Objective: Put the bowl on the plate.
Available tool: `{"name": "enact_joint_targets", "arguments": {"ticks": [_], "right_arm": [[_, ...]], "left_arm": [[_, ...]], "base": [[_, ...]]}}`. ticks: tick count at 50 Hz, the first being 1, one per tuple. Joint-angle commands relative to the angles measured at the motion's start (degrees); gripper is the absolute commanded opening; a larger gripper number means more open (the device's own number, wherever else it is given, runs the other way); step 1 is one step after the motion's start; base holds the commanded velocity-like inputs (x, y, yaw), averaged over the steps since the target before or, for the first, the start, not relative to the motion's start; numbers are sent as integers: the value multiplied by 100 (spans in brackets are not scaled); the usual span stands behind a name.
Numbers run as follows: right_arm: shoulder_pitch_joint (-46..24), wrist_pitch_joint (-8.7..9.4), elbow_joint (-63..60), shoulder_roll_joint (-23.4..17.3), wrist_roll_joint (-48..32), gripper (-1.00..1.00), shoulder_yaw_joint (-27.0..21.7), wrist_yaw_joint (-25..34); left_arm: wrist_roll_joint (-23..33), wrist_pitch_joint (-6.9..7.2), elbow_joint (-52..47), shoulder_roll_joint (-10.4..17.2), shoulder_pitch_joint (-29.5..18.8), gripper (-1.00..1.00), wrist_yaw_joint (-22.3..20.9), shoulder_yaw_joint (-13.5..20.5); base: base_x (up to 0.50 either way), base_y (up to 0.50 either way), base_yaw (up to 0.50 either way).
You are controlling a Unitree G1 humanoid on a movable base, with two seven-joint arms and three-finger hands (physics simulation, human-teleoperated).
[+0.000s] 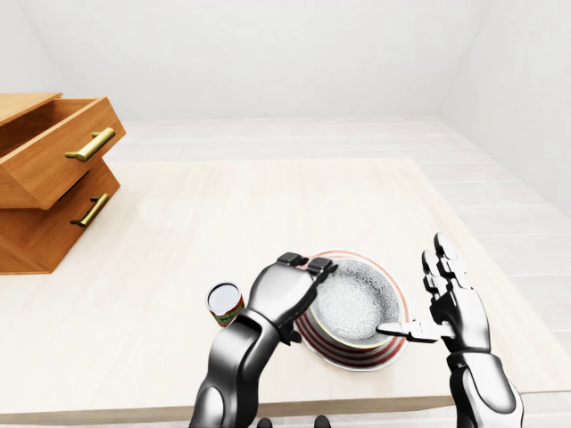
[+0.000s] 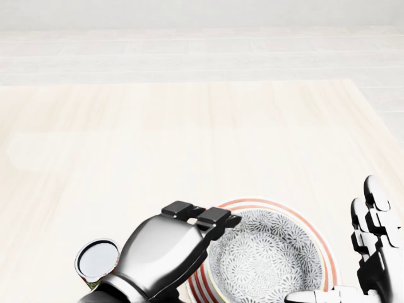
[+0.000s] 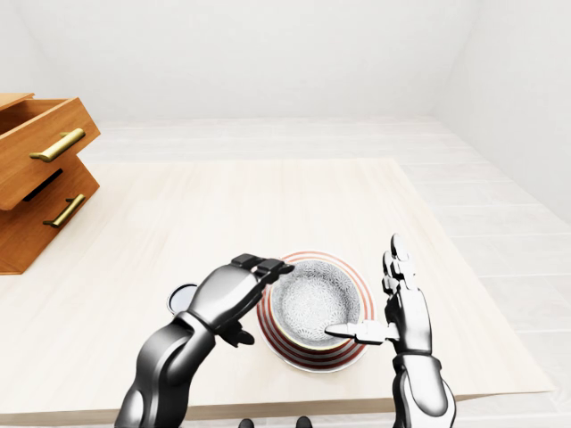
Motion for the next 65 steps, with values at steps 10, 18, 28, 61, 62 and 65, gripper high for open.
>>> {"name": "enact_joint_targets", "arguments": {"ticks": [10,18,28,61,62,65], "right_arm": [[84,0,-60,40,-10,100,-11,45],[83,0,-107,56,-31,100,-5,54],[83,0,-195,59,-45,100,19,54],[90,0,-679,108,-104,100,-66,181],[90,0,-695,104,-106,100,-73,185],[82,0,-708,96,-101,100,-109,196]], "left_arm": [[-799,416,-619,-225,-347,59,-253,731],[-1232,416,-871,-269,-264,100,-253,796],[-1490,416,-1068,-136,-422,100,-253,859],[-3229,416,-1929,458,-612,100,-113,2624],[-3264,416,-1953,509,-612,100,-115,2694],[-3380,416,-1971,620,-622,100,-93,2879]], "base": [[0,0,0],[0,0,0],[0,0,0],[0,0,0],[0,0,0],[0,0,0]]}}
